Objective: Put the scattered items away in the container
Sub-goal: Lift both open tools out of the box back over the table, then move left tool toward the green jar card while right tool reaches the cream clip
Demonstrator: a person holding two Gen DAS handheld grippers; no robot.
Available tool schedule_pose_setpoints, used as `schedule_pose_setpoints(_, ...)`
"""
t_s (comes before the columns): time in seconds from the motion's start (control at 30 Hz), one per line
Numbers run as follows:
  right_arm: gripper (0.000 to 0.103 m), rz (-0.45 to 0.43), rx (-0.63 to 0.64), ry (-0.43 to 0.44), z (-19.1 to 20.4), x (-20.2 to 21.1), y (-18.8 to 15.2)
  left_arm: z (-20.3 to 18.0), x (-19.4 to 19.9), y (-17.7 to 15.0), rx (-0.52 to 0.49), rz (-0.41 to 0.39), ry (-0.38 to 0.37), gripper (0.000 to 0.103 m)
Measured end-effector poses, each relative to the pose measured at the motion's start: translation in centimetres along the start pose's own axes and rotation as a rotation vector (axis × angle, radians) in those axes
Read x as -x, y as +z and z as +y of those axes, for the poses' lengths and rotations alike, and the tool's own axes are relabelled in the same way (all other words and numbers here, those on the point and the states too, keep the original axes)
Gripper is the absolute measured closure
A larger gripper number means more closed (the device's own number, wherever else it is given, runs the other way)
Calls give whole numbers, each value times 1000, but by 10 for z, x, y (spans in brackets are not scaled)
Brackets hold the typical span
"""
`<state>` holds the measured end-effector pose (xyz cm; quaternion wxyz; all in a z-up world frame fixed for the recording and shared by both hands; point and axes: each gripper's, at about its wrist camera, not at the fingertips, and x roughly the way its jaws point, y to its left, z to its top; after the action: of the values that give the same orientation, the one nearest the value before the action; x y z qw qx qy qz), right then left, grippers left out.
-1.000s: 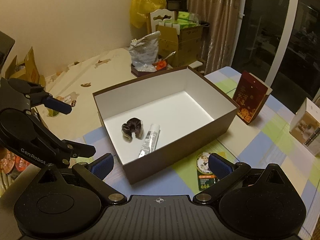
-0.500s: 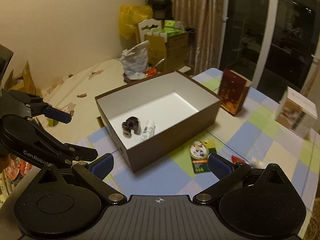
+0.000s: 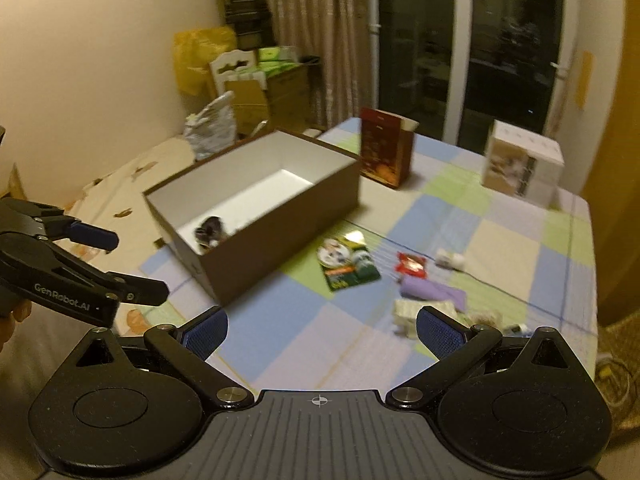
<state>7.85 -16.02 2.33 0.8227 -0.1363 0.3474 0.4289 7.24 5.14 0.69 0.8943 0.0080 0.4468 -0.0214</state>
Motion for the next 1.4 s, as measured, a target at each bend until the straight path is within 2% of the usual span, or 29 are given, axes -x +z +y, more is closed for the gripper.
schedule_pose_setpoints(0.17,0,30,-73,-46,-34,-12,-16,-15,-30,0,-5,4,-41,7)
schedule_pose_setpoints(0.3,0,50,-129,-88,-62,-29,-29,-27,-65,3,-15,43,-76,8)
schedule_pose_setpoints(0.57,0,100,-228,-88,-103,-65,-41,-45,-125,14,-79,95,-84,8)
schedule_pose_setpoints(0.77,0,125,-249,-70,-119,-97,-35,-42,-154,27,-112,116,-77,8)
schedule_pose_setpoints(1.03,0,154,-218,-28,-134,-146,-23,-51,-196,47,-208,142,-112,8)
schedule_pose_setpoints(1.4,0,179,-175,-8,-149,-200,-17,-42,-246,49,-191,221,-106,9)
